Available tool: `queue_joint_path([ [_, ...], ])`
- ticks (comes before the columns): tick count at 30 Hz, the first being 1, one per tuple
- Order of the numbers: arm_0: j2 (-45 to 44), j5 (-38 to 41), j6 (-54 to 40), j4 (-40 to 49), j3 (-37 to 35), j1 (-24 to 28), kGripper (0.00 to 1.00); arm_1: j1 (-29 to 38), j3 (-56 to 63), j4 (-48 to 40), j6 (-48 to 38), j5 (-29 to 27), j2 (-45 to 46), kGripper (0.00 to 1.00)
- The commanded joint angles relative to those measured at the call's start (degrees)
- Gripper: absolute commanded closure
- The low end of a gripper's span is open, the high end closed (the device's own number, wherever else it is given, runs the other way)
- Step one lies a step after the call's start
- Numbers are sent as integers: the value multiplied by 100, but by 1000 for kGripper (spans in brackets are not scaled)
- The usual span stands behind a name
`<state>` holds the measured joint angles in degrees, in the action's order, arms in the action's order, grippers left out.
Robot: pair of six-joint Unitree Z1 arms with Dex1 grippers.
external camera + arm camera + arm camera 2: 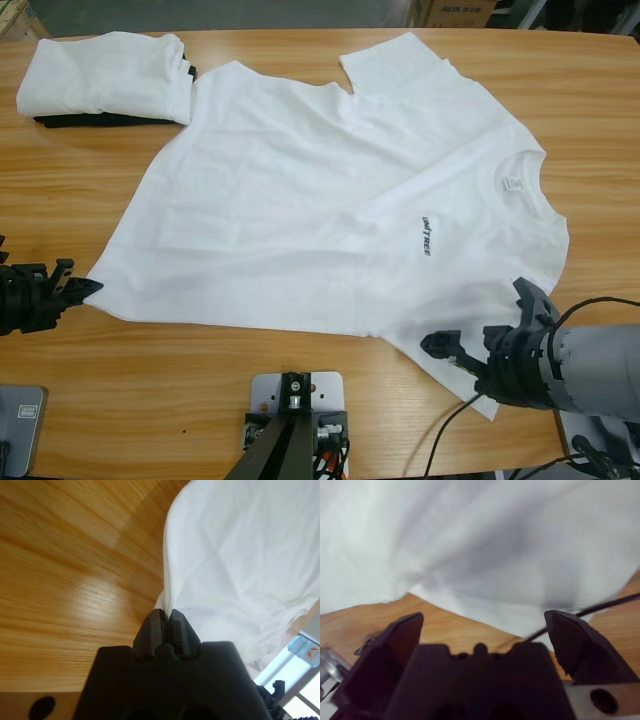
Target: Fold clothes
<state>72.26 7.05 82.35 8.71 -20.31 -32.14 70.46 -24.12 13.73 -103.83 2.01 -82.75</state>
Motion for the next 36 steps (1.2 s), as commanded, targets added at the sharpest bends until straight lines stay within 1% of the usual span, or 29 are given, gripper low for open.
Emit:
queue_joint_path([
  [1, 215, 104, -56, -62, -26, 22, 1000, 201, 286, 58, -422, 423, -170, 0],
  [7, 280, 104, -62, -89, -35, 21, 1000, 354, 264, 445, -660, 641, -80, 0],
  [10, 271, 107, -62, -89, -44, 22, 1000, 632, 236, 795, -952, 719, -113, 0],
  [14, 287, 113, -74, -94, -45, 22, 1000, 976, 236, 904, -1435, 903, -177, 0],
  [20, 332, 127, -79, -133, -52, 19, 1000, 1004, 240, 812, -1440, 924, -361, 0],
  [24, 352, 130, -79, -133, -52, 22, 1000, 1004, 247, 665, -1437, 754, -428, 8],
  [28, 387, 130, -88, -150, -65, 21, 1000, 1004, 250, 418, -1428, 733, -525, 22],
  [31, 408, 130, -86, -150, -70, 19, 1000, 1004, 259, 192, -1358, 659, -600, 175],
  [32, 412, 130, -86, -150, -70, 21, 1000, 1004, 263, 164, -1338, 627, -599, 244],
  [36, 466, 185, -88, -185, -77, 21, 1000, 1004, 271, 104, -1201, 569, -578, 431],
])
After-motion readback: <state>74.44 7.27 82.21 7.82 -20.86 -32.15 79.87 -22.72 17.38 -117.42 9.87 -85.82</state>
